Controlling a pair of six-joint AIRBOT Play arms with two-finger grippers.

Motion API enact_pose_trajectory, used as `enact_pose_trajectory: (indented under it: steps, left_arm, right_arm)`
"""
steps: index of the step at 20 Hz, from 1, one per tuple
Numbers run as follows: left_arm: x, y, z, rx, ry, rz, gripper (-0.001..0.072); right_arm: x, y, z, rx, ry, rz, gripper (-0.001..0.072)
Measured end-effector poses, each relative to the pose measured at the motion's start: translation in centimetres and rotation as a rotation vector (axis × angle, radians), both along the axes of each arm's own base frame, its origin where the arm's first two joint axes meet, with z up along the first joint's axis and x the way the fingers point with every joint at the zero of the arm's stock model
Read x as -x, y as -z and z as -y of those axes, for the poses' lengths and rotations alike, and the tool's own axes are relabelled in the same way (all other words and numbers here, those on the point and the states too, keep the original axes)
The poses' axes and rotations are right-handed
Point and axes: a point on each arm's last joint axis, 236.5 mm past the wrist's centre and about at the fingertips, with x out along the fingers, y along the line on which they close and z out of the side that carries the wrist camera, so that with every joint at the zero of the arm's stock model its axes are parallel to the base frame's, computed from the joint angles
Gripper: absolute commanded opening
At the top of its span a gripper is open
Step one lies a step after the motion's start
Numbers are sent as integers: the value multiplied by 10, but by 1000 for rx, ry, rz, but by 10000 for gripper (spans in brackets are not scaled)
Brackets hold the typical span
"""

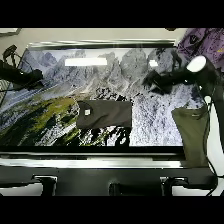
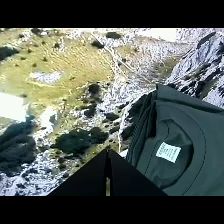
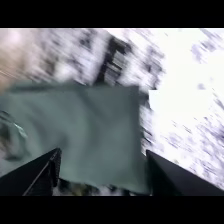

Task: Fold the clothes and pants, and hang the long-sleeved shirts on hangers.

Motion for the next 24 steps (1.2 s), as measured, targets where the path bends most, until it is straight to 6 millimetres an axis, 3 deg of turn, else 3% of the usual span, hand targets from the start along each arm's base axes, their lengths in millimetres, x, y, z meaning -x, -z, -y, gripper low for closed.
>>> enact_pose_trajectory:
  steps: [4,8,9,11,13,14,15,16,18,20,24]
  left_arm:
    - [-1,0,0,0,-1,4,19]
    - [-1,0,0,-1,-1,5,19]
    - [-1,0,0,-1,-1,5,19]
    - [-1,0,0,-1,-1,6,19]
    - [-1,0,0,0,0,5,19]
    - [-1,0,1,0,1,6,19]
    - [-1,0,1,0,1,5,19]
    - [-1,0,1,0,2,5,19]
    - [-1,0,2,0,2,5,19]
    - [-1,-1,2,2,2,5,19]
    - [-1,-1,4,9,4,5,19]
  right_arm:
    - [33,70,-12,-125,-68,-108,605]
    - [48,117,-44,-227,-78,-139,562]
    - [50,126,-53,-235,-83,-142,465]
    - [51,140,-70,-237,-88,-140,455]
    - [50,148,-82,-234,-81,-134,323]
    - [50,151,-86,-233,-75,-133,224]
    - [49,152,-89,-236,-69,-131,77]
    - [48,152,-92,-243,-62,-133,32]
    - [46,144,-97,-251,-70,-118,31]
    - [36,123,-100,-252,-87,-72,31]
    - [4,74,-82,-119,-102,24,31]
